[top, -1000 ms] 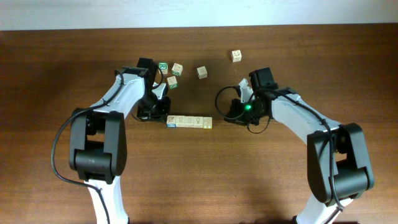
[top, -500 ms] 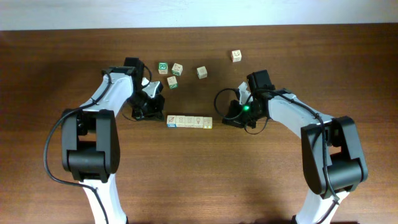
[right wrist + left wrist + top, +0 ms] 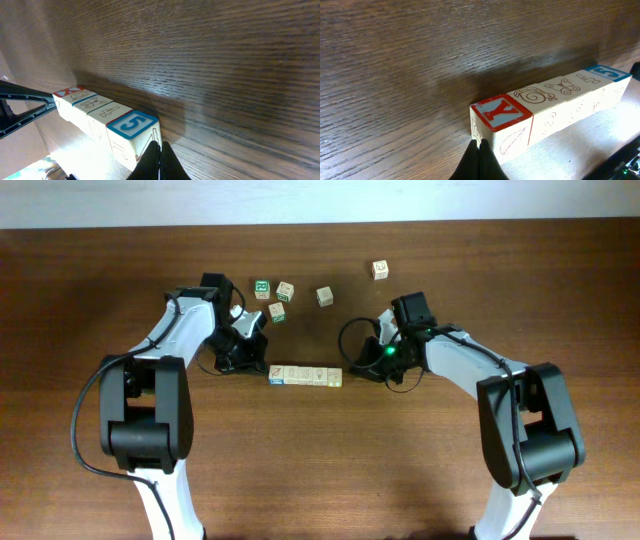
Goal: Rotate 5 blocks
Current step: 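Squeeze the block row between left and right grippers from both ends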
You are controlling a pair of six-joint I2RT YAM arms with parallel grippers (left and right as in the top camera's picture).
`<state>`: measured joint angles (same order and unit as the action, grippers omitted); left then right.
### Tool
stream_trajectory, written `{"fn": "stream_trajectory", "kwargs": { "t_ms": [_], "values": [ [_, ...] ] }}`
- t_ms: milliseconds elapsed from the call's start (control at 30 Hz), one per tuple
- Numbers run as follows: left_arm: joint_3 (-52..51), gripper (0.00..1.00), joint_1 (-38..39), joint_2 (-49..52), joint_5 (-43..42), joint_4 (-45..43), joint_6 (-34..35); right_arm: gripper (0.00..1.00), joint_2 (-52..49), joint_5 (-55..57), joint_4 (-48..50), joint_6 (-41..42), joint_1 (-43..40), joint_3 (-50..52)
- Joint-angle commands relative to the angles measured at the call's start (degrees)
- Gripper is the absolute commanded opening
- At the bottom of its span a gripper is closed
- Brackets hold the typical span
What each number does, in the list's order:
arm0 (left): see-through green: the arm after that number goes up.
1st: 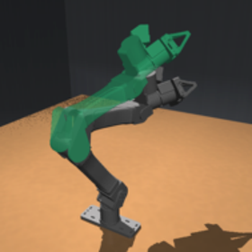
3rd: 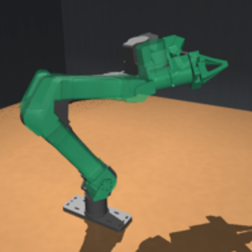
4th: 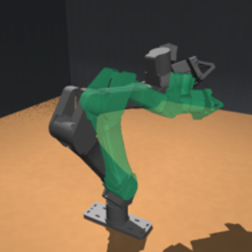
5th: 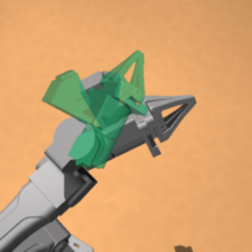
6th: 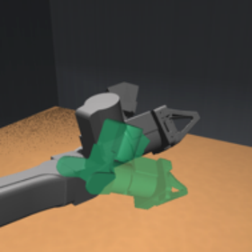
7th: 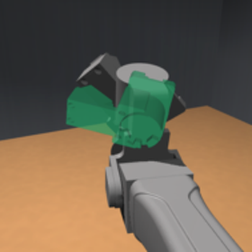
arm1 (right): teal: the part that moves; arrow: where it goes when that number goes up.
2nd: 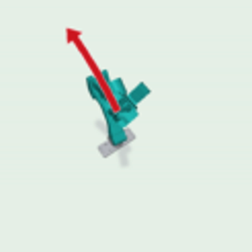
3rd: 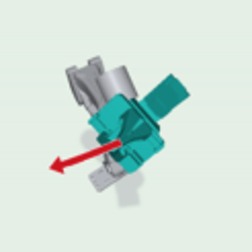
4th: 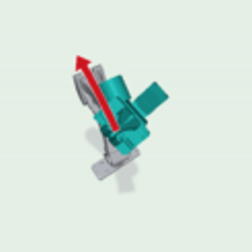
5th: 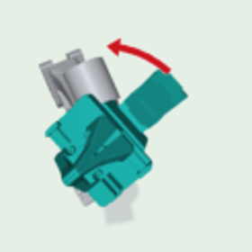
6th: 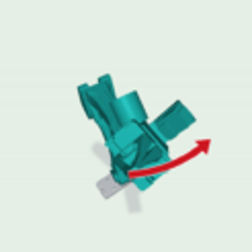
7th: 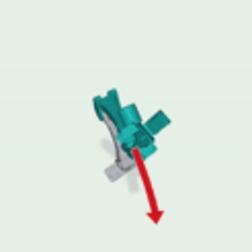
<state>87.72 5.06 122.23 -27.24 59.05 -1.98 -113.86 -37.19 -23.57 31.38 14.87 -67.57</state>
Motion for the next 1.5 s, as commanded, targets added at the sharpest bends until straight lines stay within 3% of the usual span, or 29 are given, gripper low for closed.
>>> {"fn": "stream_trajectory", "kwargs": {
  "t_ms": [0, 467, 633, 767, 1033, 1167, 1467],
  "values": [
    [-0.61, 0.00, 0.20, -1.18, 0.52, -0.50, -1.16, 0.04, -0.87, 0.46, 0.24, 1.97, 0.52, 0.28],
    [-0.63, 0.00, 1.42, -1.18, 1.75, -0.52, -1.09, 0.04, -0.98, 2.27, -2.10, -0.20, 1.55, 0.09],
    [-0.63, 0.00, 1.44, -1.18, 1.75, -0.04, -1.09, 0.04, -0.98, 1.60, -15.28, -17.33, -1.18, -6.05],
    [-0.63, 0.00, 1.44, -1.18, 1.75, -0.07, -1.11, 0.04, -0.98, 1.79, -15.96, -25.24, -1.29, -6.60],
    [-0.63, 0.00, 1.44, -1.18, 1.73, -0.07, -1.09, 0.04, -2.89, 0.68, -12.68, -26.03, 0.85, -6.64],
    [-0.63, 0.00, 1.44, -1.18, 1.70, -0.04, -1.09, 0.04, -2.91, 0.39, -13.07, -19.41, 0.81, -6.64],
    [-0.63, 0.00, 1.44, -1.18, 1.55, -0.04, -1.09, 0.04, -5.55, -2.99, -10.64, -17.75, -0.28, -6.64]
  ]
}}
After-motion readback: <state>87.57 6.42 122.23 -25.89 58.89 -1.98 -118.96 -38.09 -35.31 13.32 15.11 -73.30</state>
